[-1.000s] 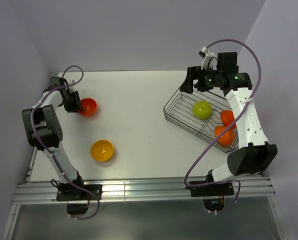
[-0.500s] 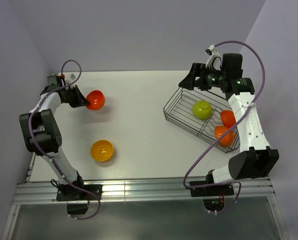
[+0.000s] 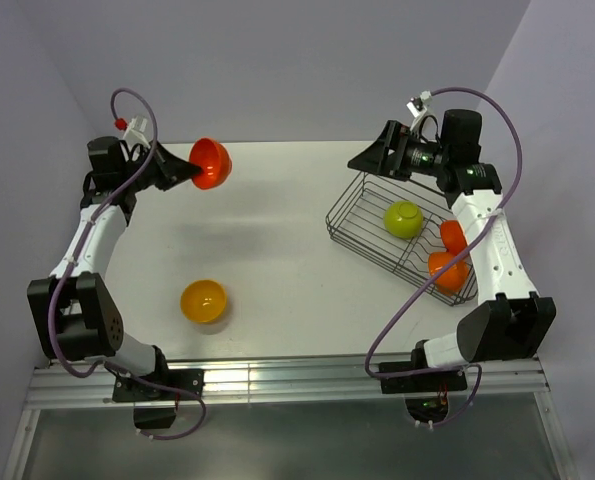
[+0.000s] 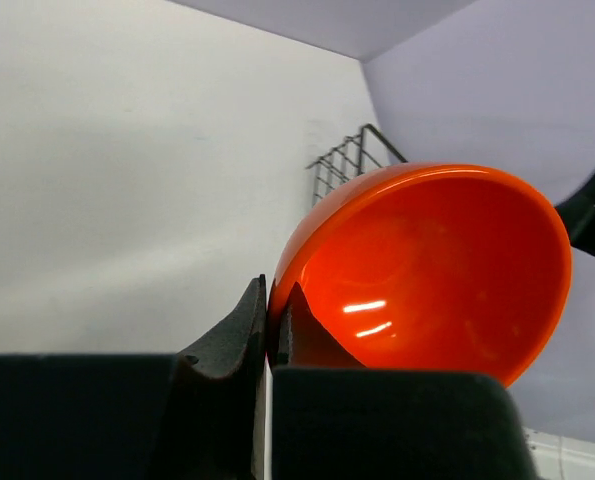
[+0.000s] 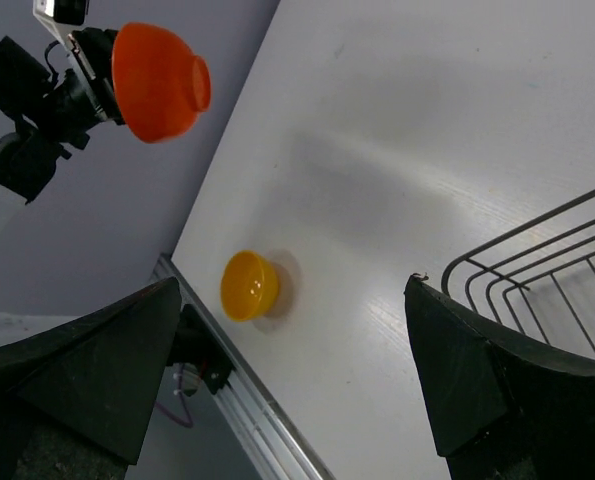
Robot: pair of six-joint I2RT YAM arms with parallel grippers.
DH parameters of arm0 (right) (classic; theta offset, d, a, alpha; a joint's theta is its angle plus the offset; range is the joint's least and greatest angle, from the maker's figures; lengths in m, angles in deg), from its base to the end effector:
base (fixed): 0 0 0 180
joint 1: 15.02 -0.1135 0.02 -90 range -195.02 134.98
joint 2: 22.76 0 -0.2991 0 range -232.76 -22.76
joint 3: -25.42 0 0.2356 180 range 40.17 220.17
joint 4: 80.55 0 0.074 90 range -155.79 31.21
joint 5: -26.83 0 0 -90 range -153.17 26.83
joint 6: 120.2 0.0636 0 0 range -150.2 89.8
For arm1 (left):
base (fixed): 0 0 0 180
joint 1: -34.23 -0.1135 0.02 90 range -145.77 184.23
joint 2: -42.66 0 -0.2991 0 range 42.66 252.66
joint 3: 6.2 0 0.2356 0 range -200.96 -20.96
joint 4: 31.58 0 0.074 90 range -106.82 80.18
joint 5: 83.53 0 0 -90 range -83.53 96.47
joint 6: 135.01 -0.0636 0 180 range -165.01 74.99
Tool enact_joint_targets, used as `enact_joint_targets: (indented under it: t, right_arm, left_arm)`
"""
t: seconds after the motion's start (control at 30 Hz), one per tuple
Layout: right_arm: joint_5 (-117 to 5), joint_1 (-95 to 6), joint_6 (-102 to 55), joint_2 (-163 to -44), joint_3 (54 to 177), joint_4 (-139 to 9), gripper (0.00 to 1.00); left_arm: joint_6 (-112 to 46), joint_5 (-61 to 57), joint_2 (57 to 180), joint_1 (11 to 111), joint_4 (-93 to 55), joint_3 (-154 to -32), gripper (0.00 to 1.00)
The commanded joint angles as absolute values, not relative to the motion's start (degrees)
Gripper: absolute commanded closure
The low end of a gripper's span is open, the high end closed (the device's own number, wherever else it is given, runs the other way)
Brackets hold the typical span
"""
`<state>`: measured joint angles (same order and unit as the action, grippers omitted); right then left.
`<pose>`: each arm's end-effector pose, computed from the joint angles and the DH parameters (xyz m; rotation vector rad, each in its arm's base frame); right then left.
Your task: Load the bowls into the dish rack
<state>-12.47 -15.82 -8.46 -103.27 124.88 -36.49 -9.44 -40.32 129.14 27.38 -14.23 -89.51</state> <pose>0.2963 0.0534 0.4365 -0.2203 1.9983 1.1335 0.3500 -0.0046 0.3578 -0.1548 1.9623 -1.1145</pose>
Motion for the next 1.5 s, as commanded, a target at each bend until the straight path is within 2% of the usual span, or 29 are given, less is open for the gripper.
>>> enact_joint_targets:
  t: [0.0,0.33,0.57,1.47]
  right_arm:
    - [-9.8,-16.8,-2.9,-100.5,123.4,-42.8,0.0]
    - [-9.8,-25.6,-0.6,-99.6,120.8,-45.5,0.0]
    - [-8.2,-29.9,4.2,-100.1,118.7,-48.8,0.0]
    - [-14.0,-39.7,2.6,-107.7,126.7,-45.1,0.0]
  left_arm:
    - [-2.8,-42.2,125.5,31.7,-22.6,-89.3,1.0]
    - [6.7,-42.0,122.5,44.2,-34.8,-81.6,1.0]
    - [13.9,-42.6,122.7,46.0,-45.0,-77.2,1.0]
    - [10.2,-41.3,124.0,50.9,-41.1,-78.1,1.0]
